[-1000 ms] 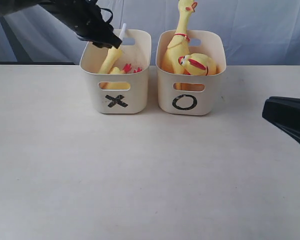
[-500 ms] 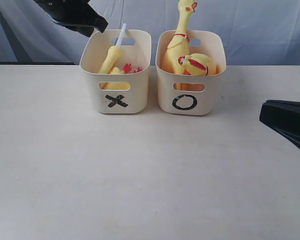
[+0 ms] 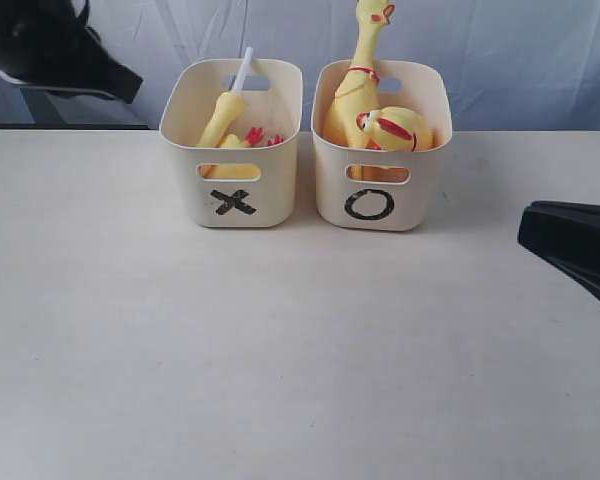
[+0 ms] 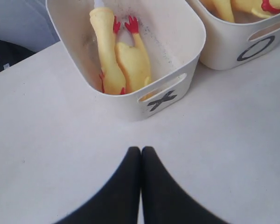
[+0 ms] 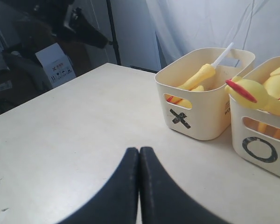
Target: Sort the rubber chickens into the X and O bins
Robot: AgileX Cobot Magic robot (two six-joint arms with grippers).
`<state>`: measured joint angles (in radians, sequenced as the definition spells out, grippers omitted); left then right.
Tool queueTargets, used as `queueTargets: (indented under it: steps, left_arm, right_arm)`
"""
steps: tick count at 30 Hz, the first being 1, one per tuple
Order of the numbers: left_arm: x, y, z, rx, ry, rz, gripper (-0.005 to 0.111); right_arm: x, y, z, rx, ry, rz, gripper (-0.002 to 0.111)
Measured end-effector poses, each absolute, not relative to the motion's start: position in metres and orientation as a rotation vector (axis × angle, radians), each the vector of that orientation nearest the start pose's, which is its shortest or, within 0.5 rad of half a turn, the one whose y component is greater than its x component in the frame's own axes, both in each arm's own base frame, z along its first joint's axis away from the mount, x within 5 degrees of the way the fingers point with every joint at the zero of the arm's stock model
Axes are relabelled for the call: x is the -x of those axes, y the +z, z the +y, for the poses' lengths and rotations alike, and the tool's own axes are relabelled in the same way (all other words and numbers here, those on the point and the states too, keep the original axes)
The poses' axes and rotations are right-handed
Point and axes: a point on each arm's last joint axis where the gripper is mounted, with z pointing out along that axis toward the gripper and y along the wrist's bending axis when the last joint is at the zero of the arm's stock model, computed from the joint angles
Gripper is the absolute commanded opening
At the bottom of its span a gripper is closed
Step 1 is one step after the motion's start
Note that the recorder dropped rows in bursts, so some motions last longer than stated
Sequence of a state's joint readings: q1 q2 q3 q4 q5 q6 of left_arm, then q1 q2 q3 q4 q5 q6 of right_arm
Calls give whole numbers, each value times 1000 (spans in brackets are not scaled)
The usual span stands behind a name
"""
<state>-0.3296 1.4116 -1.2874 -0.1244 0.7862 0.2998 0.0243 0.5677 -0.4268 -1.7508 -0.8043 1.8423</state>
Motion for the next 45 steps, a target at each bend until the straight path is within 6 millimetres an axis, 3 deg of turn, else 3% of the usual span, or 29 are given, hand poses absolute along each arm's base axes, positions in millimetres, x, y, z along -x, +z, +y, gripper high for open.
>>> queueTargets:
  steps: [12,18,24,30,36,45]
  left_arm:
    - [-186,359,-72,-608,-169,2098,0]
    - [-137,357,-59,-550,-261,2016,0]
    - [-100,348,-48,-521,-285,1927,0]
    - [-74,342,-38,-489,-282,1810,0]
    - [-54,332,-34,-541,-292,1879,0]
    - [-49,327,-33,-568,-296,1932,0]
  right_arm:
    - [-95,301,67,566,736,1704,-1]
    - [-95,301,67,567,734,1702,-1]
    - [-79,309,66,586,698,1619,-1]
    - [-46,320,64,608,612,1458,-1]
    - [-21,324,64,637,562,1340,-1]
    - [13,325,65,677,503,1188,-1]
